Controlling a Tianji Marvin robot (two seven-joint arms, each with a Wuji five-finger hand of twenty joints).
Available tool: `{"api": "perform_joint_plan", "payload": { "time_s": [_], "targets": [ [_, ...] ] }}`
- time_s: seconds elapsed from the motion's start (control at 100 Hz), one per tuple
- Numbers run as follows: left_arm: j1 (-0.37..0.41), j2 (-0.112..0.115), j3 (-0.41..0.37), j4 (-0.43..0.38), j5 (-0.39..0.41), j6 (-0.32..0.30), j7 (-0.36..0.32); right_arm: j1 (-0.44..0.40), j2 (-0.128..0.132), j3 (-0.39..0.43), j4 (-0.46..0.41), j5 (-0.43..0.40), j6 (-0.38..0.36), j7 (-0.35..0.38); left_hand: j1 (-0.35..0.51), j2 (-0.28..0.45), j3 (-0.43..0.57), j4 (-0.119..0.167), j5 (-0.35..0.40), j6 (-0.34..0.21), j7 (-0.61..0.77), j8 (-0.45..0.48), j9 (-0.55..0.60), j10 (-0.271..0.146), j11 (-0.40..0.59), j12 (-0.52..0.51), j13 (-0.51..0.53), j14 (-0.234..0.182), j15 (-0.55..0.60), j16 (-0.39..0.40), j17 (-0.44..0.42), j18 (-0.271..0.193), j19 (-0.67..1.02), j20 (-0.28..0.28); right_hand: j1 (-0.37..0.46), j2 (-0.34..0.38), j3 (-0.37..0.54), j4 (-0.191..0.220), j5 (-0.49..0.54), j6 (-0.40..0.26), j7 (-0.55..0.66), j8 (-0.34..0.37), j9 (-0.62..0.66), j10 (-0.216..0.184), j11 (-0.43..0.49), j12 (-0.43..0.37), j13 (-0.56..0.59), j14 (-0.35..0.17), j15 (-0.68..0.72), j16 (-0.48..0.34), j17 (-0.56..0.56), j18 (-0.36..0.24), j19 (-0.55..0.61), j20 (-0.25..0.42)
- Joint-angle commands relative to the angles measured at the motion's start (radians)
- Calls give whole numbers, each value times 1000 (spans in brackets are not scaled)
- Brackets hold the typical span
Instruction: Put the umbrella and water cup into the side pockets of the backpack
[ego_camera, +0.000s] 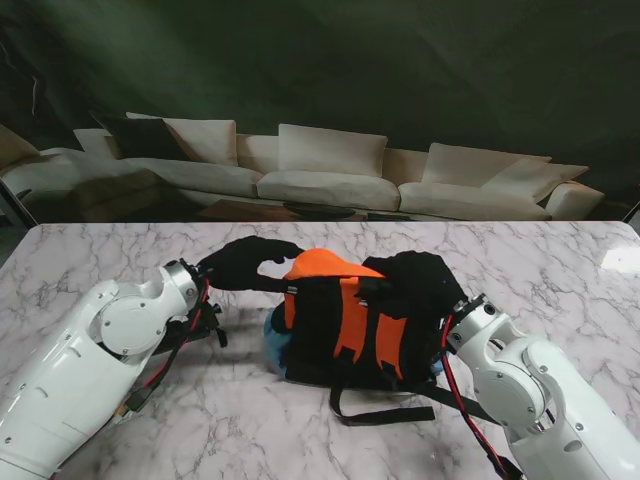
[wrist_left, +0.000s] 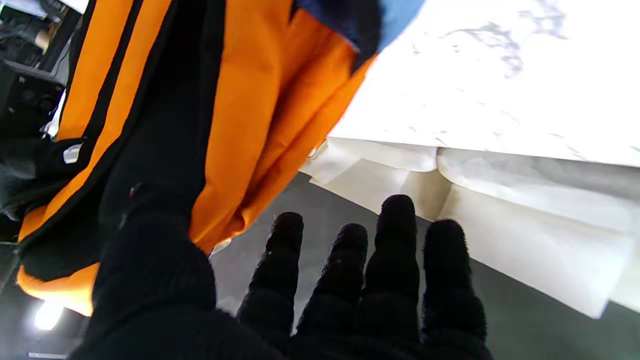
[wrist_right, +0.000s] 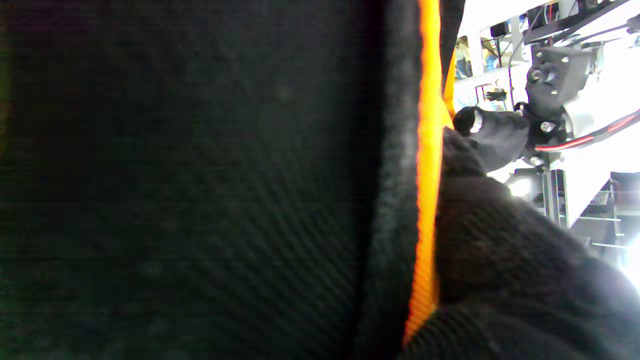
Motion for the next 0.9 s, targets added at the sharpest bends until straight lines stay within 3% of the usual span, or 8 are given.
{"api": "perform_joint_plan", "payload": {
  "time_s": [0.0,0.05,0.18,0.3,0.42,0.67,0.79,0.89],
  "targets": [
    [8,32,-21,-14,22,-16,-19,-4,-1,-4,19,-8,9,-7,-21,9,-8,0,11,17,3,11,-6,14,-12,-6,-2,-2,4,4,-7,3,-8,-5,127,98,67,21,42,-152,80,29,2,-36,-14,-5,65,-54,69,21,-2,-31,24,9],
    [21,38,-48,-22,50,-36,-27,-2,-2,-5,22,-13,8,-18,-23,6,-6,-1,42,8,42,53,22,-2,11,23,2,-8,29,34,-11,14,14,20,128,100,64,21,37,-155,79,29,1,-38,-15,-5,66,-56,66,20,-2,-31,23,10],
    [47,53,-99,-31,114,-105,-46,2,-4,-7,26,-14,12,-25,-6,-7,-5,-3,221,-93,231,201,138,-129,142,198,28,-59,105,176,-23,35,46,105,131,106,56,20,31,-156,78,29,-5,-42,-20,-6,65,-55,59,18,-8,-34,19,10],
    [64,58,-107,-32,121,-142,-50,7,-4,-12,31,-16,18,-27,5,-6,-5,-4,280,-135,343,225,178,-177,214,294,37,-81,157,292,-35,33,51,141,135,112,48,20,15,-159,73,27,-9,-47,-24,-8,65,-54,51,16,-12,-35,16,11],
    [60,58,-79,-15,101,-154,-50,12,-3,-14,32,-19,20,-25,17,-19,-3,-5,230,-165,287,170,162,-181,217,314,42,-89,176,347,-31,29,60,157,136,115,45,20,7,-159,70,24,-12,-48,-26,-9,65,-54,45,15,-15,-35,13,12],
    [-6,59,36,54,24,-139,-82,11,-4,-18,35,-17,26,-29,23,-3,-3,-4,159,-199,112,51,127,-154,188,290,32,-82,143,337,-36,30,46,154,139,121,38,19,3,-160,69,21,-15,-49,-29,-10,65,-52,36,14,-21,-34,8,13],
    [-27,57,73,67,5,-133,-83,16,-5,-23,42,-16,35,-33,26,29,-5,-6,-26,-248,-88,-87,71,-145,166,276,25,-87,141,335,-33,19,44,154,140,122,35,19,-2,-160,65,18,-16,-48,-30,-10,65,-51,33,13,-23,-34,7,14],
    [-49,59,100,74,-4,-126,-99,19,-6,-27,46,-14,40,-36,43,46,-7,-7,-107,-272,-162,-155,30,-147,144,261,15,-90,130,327,-38,14,40,152,141,123,34,20,-7,-161,61,14,-17,-49,-30,-10,64,-49,28,13,-27,-33,4,15]
  ]
}}
